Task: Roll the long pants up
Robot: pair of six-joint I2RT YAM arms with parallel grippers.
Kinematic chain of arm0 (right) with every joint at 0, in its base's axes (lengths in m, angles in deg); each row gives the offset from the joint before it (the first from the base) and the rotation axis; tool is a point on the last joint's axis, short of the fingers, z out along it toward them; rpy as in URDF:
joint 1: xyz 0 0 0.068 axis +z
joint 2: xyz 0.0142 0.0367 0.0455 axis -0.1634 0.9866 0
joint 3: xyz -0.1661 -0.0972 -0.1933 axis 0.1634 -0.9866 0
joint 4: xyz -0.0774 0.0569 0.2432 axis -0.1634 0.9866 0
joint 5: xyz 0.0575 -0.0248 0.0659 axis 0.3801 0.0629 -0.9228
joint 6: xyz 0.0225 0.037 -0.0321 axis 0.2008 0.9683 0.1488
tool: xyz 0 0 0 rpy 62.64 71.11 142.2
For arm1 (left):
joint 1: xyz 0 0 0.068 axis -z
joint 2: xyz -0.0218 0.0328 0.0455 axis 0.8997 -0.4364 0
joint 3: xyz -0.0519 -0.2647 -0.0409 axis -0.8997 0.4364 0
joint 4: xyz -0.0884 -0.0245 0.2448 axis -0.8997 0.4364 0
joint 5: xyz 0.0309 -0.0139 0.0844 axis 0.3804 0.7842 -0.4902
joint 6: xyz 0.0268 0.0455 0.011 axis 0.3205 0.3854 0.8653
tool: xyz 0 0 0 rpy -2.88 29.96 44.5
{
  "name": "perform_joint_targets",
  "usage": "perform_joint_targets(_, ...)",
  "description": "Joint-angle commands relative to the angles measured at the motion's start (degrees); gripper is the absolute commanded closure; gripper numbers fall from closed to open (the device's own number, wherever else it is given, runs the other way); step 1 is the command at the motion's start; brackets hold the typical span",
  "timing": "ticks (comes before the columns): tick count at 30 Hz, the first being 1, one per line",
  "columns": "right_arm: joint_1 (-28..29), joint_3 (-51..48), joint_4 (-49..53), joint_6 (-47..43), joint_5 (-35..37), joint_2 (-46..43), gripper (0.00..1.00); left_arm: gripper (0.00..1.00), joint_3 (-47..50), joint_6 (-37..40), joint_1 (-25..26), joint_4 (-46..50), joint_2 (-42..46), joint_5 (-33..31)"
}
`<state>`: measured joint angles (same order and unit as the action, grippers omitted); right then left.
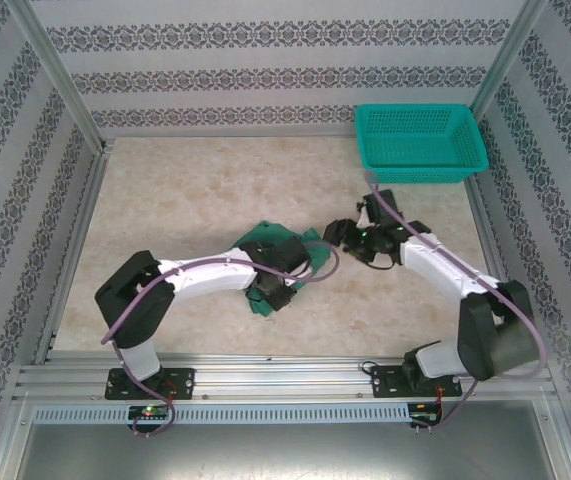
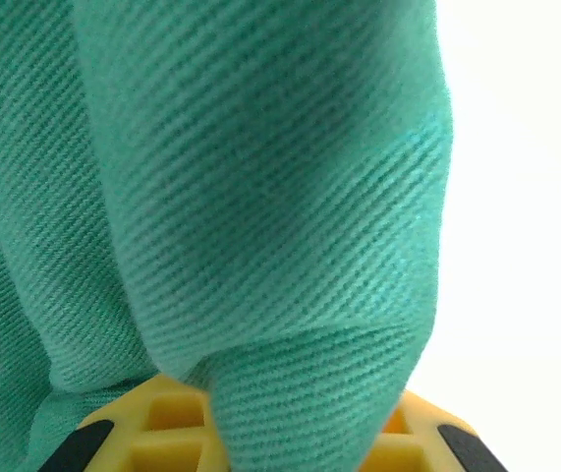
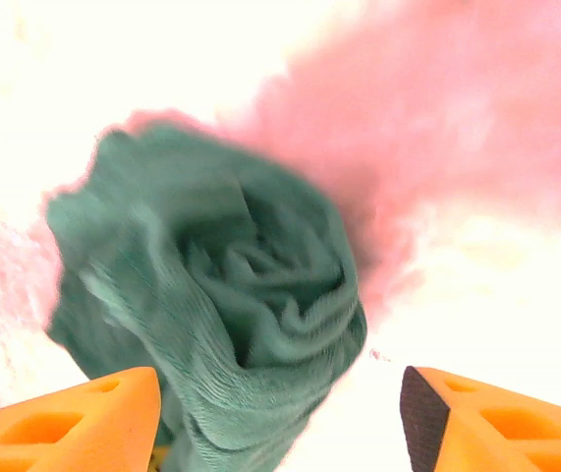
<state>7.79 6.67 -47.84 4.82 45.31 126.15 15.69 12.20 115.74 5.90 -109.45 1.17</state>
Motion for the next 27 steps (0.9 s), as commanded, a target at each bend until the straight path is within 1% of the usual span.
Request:
perform_joint_targets(1,-0.3,4.0,7.0,-4.4,0.4,-1.2,0.32,1.0,3.3,-4.3,-1.2,-2.8,-0.9,29.5)
perform_joint_targets(4,-0.1,3.1,6.4,-4.1,-2.1,-1.7,0.3,1.0,4.9,-8.3,-3.8,-9.5,-1.0,43.1)
perform_joint_targets(6,0.3,2.5,6.2,-3.7,-3.7,-1.6,0.3,1.0,7.0,-12.7,-5.4,-16.4,-0.9,49.6)
perform_joint_targets(8,0.8,2.7,7.9,-4.5,-4.5,-1.6,0.29,1.0,8.7,-16.7,-6.9,-21.7,-1.3,52.2)
perform_joint_targets(9,1.0,2.8,9.2,-5.0,-4.2,-2.0,0.29,1.0,9.9,-19.4,-8.1,-25.4,-1.8,54.6)
perform_joint_targets(11,1.1,2.2,11.1,-5.9,-3.5,-3.9,0.28,1.0,12.3,-23.9,-10.4,-31.3,-3.2,57.4)
perform_joint_targets(12,1.2,2.0,12.1,-6.2,-3.3,-4.7,0.19,1.0,13.2,-25.1,-11.2,-33.3,-3.7,58.1)
perform_joint_targets(13,1.3,1.7,12.8,-6.7,-3.8,-5.5,0.16,1.0,14.1,-26.4,-12.1,-34.7,-4.2,58.0)
perform_joint_targets(16,2.2,0.8,14.6,-7.3,-5.0,-6.7,0.14,1.0,15.8,-30.0,-13.8,-38.5,-6.1,58.6)
perform_joint_targets(19,4.5,-0.8,14.0,-7.3,-5.8,-6.0,0.11,1.0,17.0,-32.0,-14.3,-41.1,-7.3,58.6)
perform_joint_targets(23,8.7,-2.0,11.3,-6.7,-5.8,-1.7,0.09,1.0,18.1,-33.6,-15.0,-43.4,-8.2,59.2)
perform_joint_targets(27,10.3,-2.5,8.8,-6.0,-5.2,3.4,0.09,1.0,19.0,-34.5,-16.3,-44.5,-8.1,59.9)
